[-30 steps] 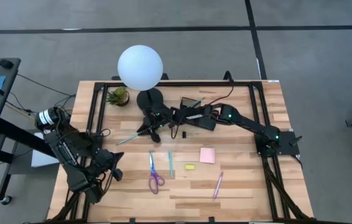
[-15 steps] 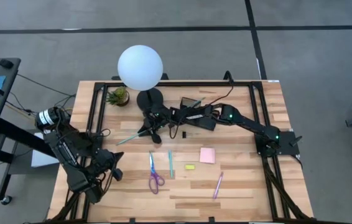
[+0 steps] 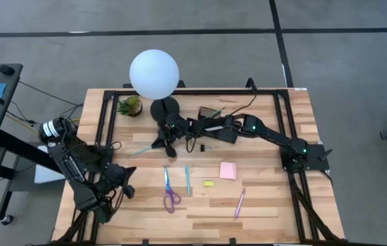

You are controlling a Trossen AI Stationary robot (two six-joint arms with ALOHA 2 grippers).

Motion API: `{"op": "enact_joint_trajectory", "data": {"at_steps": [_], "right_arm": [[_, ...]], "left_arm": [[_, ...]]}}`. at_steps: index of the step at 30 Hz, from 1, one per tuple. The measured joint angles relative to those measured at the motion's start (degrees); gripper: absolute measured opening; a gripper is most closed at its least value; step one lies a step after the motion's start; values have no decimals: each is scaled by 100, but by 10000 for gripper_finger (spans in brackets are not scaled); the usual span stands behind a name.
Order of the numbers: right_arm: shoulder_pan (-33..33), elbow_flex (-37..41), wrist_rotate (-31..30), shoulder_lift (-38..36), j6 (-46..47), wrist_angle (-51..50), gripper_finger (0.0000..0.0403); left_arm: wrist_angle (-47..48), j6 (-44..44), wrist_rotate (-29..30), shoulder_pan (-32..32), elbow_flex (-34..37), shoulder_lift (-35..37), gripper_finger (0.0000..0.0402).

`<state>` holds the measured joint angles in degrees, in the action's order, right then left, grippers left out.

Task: Pick and place office supplies into organizer
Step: Put the blue pencil into the black desk organizer

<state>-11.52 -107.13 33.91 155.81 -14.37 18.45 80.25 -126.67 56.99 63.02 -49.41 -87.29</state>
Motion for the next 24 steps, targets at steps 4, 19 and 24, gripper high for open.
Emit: {"op": "enact_joint_trajectory", "data": {"at_steps": [4,19,24], "right_arm": [[117,11,-158,26,679,472,24],[1009,84,-2349,-1063,1077,-1491,4],[1214,83,-2945,-1582,957,-2562,2]], "left_arm": [[2,-39,120,0,0,0,0],[787,13,-278,-28,0,0,0],[974,57,-265,-123,-2,0,0]]}}
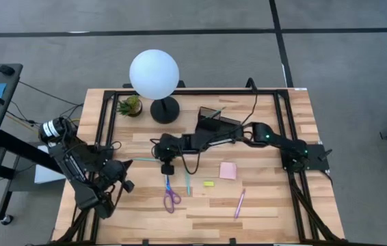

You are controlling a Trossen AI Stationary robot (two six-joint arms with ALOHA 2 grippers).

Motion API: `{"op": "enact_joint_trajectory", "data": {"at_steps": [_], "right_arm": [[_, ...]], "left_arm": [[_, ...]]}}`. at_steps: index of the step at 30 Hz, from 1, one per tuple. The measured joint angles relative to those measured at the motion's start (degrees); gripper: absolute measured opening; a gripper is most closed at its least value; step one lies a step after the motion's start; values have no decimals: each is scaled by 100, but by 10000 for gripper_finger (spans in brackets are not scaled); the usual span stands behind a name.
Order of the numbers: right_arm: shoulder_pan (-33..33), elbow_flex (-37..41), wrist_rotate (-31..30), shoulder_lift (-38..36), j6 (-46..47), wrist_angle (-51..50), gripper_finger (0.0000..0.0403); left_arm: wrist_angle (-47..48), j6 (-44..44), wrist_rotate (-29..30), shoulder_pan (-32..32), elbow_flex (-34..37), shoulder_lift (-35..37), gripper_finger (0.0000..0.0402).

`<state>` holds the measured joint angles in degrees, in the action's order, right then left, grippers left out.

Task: Pick and place office supplies into organizer
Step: Put the blue pencil into the black desk organizer

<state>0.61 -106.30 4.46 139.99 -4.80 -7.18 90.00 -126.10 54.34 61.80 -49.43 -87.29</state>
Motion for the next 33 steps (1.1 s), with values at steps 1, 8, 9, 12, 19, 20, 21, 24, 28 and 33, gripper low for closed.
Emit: {"op": "enact_joint_trajectory", "data": {"at_steps": [1,8,9,12,19,20,21,24,28,33], "right_arm": [[34,-2,-69,-123,-111,-246,2],[210,-15,-44,-351,-396,-404,1],[238,-16,-38,-333,-406,-343,3],[291,-21,-132,-139,-482,-132,14],[208,-37,-316,557,-576,1003,66],[181,-33,-322,571,-562,997,73],[169,-37,-410,561,-574,970,79],[134,-61,-410,702,-559,1133,91],[78,-60,-332,861,-574,1338,100],[34,-54,-129,835,-1006,1447,102]], "left_arm": [[2,72,-30,-24,0,0,0],[-127,1155,-3,-208,0,2,3],[-195,1281,5,-242,0,2,6],[-490,1511,14,-338,0,2,23],[-712,1738,-135,-516,-2,2,75],[-707,1738,-146,-524,-2,2,80],[-711,1741,-157,-526,-2,2,84],[-717,1814,-284,-524,-2,2,91],[-687,1854,-403,-526,-2,2,91],[-651,1844,-415,-529,-2,2,91]]}}
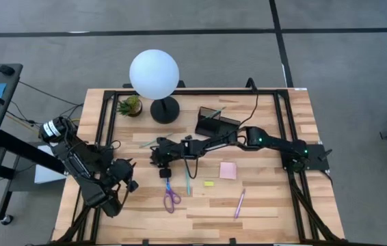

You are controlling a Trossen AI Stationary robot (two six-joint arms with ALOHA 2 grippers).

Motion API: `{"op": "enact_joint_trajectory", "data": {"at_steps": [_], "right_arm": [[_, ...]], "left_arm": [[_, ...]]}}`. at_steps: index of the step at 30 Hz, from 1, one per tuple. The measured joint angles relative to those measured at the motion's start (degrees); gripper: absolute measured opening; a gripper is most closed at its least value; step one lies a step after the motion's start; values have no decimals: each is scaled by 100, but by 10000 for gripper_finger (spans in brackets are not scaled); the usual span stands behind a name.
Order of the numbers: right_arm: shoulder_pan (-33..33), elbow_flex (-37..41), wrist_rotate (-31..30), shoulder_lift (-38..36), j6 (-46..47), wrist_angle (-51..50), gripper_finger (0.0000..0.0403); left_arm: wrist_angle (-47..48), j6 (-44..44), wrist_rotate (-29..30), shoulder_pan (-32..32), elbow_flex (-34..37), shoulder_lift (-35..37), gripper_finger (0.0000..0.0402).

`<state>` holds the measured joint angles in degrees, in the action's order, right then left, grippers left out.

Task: Pick and place office supplies into organizer
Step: Put the blue pencil into the black desk organizer

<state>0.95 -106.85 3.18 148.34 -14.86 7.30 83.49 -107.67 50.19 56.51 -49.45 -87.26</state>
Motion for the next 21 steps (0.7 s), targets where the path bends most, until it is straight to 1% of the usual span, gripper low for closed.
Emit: {"op": "enact_joint_trajectory", "data": {"at_steps": [4,7,10,13,15,17,21], "right_arm": [[-8,44,-46,-245,-129,-167,103],[-27,55,-50,-613,-150,-760,103],[-35,43,-50,-1350,349,-1819,102],[-35,21,-51,-2093,818,-3121,102],[-35,39,-94,-2510,884,-3771,102],[-19,41,-292,-2971,846,-4086,102],[18,17,-651,-3861,749,-4377,102]], "left_arm": [[148,-409,-79,-160,1,0,91],[59,-464,-71,-435,93,4,91],[-245,-334,-44,-840,311,13,91],[-642,-131,-43,-1320,671,153,91],[-1016,175,-115,-1684,981,433,91],[-1469,709,-122,-2042,1323,851,91],[-2701,2280,91,-2701,2040,1990,91]]}}
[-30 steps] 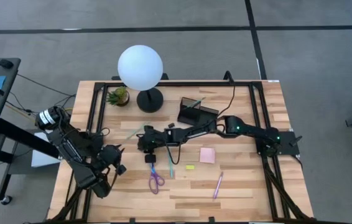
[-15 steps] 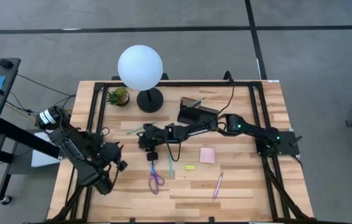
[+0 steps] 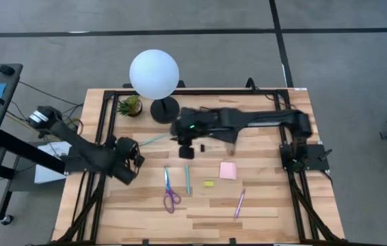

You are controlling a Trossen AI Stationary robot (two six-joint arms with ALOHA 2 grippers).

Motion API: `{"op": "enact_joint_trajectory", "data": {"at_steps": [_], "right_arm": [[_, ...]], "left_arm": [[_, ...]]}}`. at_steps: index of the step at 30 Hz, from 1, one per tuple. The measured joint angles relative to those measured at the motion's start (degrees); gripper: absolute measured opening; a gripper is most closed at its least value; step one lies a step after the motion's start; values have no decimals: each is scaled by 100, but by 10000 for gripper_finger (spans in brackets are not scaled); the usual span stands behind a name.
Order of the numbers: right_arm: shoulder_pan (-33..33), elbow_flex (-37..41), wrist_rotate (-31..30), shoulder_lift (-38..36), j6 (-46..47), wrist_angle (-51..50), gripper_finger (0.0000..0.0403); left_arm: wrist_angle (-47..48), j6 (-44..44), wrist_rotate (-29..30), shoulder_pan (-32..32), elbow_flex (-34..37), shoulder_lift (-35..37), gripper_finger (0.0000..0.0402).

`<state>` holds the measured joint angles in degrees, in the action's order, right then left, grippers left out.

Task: Pick and place office supplies into organizer
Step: Put the blue pencil into the black desk organizer

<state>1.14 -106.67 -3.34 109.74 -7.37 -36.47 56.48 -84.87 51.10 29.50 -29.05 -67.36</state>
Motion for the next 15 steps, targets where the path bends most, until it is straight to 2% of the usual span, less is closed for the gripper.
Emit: {"op": "enact_joint_trajectory", "data": {"at_steps": [4,7,9,11,15], "right_arm": [[129,6,-6,-514,-1,-188,102],[299,3,-2,-769,-5,-286,102],[418,2,-2,-822,-12,-473,102],[527,8,0,-805,-12,-608,102],[713,-5,-2,-702,3,-670,102]], "left_arm": [[-1996,2271,-209,-603,946,1241,91],[-3829,3777,-687,-941,1802,1979,91],[-4792,4299,-999,-1101,2336,2320,91],[-5438,4697,-1014,-1247,2633,2523,91],[-5594,5190,-1011,-1517,2631,2562,91]]}}
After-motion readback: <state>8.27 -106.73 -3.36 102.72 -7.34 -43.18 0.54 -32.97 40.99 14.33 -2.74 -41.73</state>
